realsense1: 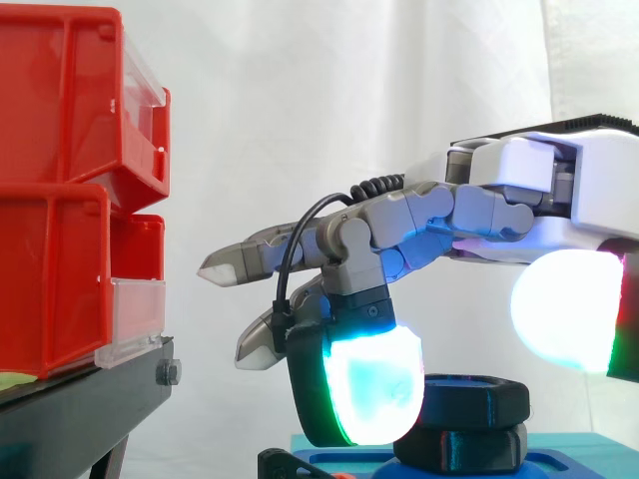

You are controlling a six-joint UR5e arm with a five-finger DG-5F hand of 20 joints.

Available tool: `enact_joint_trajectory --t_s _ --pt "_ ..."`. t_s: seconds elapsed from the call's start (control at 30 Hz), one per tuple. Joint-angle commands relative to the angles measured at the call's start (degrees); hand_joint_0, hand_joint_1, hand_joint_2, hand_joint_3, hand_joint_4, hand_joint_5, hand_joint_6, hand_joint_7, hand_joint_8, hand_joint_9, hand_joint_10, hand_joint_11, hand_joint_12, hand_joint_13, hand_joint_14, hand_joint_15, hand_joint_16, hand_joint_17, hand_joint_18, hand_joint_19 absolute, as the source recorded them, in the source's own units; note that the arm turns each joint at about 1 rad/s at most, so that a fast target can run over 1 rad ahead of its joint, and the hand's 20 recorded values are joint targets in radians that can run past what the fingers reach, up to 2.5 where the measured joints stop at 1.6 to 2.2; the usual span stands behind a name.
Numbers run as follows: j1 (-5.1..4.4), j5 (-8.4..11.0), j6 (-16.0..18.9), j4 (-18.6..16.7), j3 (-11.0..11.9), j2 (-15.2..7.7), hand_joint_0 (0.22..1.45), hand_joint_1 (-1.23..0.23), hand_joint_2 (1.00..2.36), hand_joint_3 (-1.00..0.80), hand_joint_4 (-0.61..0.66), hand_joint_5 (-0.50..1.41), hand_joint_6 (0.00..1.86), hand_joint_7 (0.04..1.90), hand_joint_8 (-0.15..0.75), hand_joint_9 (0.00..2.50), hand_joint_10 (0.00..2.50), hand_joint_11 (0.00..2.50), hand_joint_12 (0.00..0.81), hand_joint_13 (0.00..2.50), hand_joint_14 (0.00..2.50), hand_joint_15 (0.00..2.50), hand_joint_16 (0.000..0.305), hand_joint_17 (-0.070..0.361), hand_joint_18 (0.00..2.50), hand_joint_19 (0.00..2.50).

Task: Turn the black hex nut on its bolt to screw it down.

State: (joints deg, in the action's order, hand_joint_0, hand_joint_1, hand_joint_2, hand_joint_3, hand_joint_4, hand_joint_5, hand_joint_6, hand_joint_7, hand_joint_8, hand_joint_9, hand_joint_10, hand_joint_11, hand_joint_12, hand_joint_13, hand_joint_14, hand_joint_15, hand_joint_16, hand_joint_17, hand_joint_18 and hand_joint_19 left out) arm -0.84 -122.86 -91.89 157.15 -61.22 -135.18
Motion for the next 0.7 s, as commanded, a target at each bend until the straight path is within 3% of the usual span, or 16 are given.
enact_joint_trajectory --t_s 0.0,0.67 --pt "0.23 -0.28 -0.2 0.0 0.0 0.0 0.52 -0.18 1.00 -0.50 0.23 -0.07 0.56 1.42 0.306 0.64 0.01 0.19 0.333 0.32 0.00 0.03 0.043 0.098 0.14 0.22" --pt "1.55 -1.68 -0.8 -0.6 -1.0 0.0 0.52 -0.18 1.00 -0.50 0.23 -0.07 0.56 1.42 0.307 0.64 0.01 0.20 0.330 0.32 0.00 0.04 0.043 0.097 0.14 0.23"
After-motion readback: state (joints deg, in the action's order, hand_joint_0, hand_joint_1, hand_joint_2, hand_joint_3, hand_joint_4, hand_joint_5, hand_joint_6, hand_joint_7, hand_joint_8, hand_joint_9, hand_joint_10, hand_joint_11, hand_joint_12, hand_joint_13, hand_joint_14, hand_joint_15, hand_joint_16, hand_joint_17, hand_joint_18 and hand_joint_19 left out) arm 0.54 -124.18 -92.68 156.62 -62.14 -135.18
